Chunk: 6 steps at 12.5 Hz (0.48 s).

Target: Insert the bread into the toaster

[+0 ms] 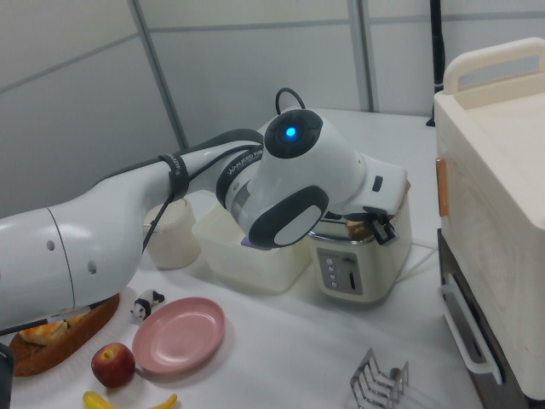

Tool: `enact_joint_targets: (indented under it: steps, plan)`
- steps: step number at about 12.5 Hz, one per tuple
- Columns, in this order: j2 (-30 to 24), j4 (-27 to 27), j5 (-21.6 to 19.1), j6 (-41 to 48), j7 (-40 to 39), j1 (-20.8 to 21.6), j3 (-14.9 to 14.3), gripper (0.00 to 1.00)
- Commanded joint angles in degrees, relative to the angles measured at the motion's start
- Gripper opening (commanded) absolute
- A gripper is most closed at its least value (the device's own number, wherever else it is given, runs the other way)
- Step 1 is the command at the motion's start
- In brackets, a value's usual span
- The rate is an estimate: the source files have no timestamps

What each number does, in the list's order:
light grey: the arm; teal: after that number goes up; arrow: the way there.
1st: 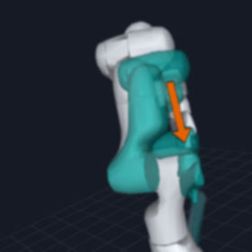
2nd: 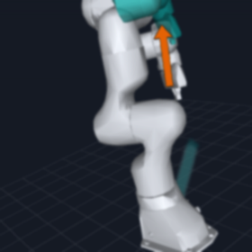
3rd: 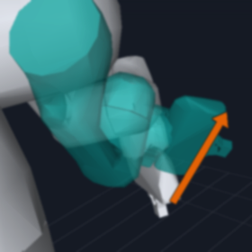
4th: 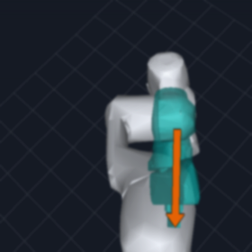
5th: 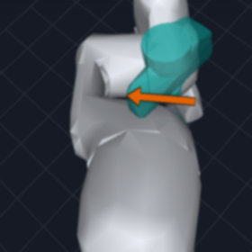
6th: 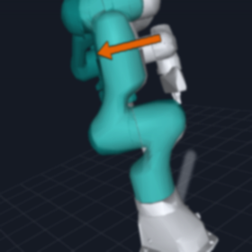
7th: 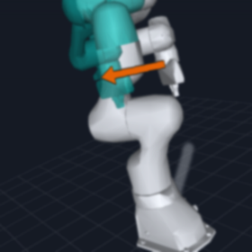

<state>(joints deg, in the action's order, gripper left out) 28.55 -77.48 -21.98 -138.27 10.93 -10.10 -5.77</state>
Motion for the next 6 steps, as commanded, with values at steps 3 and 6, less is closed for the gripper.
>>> enact_joint_targets:
  steps: [3,6]
  plan:
    - [-0.34,-0.83,-2.27,-2.61,0.67,0.96,0.58,0.54]
    - [0.19,-0.83,-2.27,-4.46,0.67,1.84,0.59,0.30]
